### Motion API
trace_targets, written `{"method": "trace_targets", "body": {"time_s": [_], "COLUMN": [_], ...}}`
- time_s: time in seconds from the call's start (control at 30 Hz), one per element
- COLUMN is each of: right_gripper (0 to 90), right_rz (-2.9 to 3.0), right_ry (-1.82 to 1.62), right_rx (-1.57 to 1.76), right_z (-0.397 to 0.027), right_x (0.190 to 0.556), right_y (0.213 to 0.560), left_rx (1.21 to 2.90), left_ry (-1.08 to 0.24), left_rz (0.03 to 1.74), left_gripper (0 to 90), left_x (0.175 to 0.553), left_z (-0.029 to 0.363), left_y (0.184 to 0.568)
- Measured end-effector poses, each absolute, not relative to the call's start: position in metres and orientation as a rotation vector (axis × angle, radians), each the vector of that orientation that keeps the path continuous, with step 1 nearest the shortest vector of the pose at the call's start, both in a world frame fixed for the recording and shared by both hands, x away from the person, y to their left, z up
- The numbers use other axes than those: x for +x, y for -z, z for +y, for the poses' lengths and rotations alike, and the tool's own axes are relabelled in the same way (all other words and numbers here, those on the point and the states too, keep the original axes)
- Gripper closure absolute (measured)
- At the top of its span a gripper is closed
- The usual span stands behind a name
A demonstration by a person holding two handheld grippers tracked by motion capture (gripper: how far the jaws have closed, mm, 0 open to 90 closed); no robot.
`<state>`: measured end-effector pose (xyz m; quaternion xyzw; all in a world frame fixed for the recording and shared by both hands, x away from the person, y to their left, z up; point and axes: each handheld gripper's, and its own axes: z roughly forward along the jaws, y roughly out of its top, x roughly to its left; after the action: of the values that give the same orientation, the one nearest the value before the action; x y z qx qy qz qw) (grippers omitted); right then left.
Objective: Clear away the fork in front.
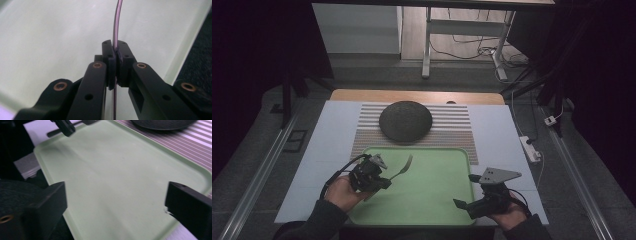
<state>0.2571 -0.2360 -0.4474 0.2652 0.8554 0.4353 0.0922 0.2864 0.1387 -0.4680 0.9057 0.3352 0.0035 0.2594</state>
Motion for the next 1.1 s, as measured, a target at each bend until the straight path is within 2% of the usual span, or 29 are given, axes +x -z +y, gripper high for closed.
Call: {"method": "trace_targets", "body": {"time_s": [0.17,0.4,0.73,1.1], "right_gripper": [0.0,0.0,0.0,0.0], "right_rz": [2.490,2.460,2.452,2.434], "right_ry": [-1.243,-1.218,-1.154,-1.171], "right_rx": [0.856,0.906,0.905,0.916], "right_z": [-0.244,-0.256,-0.266,-0.272], "right_x": [0.252,0.245,0.233,0.228], "right_y": [0.449,0.452,0.454,0.453], "left_rx": [2.405,2.334,2.318,2.372], "left_ry": [-0.028,0.051,0.121,0.107], "left_rz": [1.009,1.211,1.401,1.418], "left_gripper": [85.9,85.8,85.6,82.7], "left_x": [0.282,0.283,0.294,0.297], "left_z": [0.151,0.162,0.174,0.169], "left_y": [0.469,0.479,0.500,0.508]}}
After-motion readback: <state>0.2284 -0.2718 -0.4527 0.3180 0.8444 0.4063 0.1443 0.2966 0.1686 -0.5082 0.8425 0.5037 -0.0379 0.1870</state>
